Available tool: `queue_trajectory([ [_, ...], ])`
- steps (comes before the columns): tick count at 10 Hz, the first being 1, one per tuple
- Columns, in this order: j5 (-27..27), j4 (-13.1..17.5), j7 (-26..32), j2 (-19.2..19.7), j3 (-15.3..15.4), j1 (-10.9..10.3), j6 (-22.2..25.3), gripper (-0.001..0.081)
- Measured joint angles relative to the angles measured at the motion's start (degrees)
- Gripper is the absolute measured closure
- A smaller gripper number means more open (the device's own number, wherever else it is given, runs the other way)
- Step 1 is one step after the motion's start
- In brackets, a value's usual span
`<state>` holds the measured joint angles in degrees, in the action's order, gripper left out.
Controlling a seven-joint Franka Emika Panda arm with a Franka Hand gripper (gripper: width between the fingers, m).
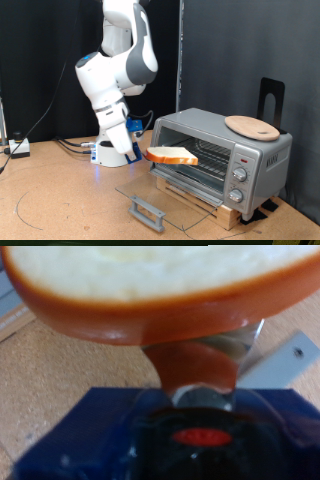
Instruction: Make a piece of toast with the oven
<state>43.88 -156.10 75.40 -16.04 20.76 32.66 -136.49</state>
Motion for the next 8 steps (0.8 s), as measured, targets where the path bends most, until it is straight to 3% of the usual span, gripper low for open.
queue_trajectory([
  [4, 1.8, -0.7, -1.4, 0.0, 5.5, -3.5, -3.1, 0.0395],
  [8, 0.1, -2.7, -3.6, 0.9, 13.1, -4.7, -14.7, 0.0395],
])
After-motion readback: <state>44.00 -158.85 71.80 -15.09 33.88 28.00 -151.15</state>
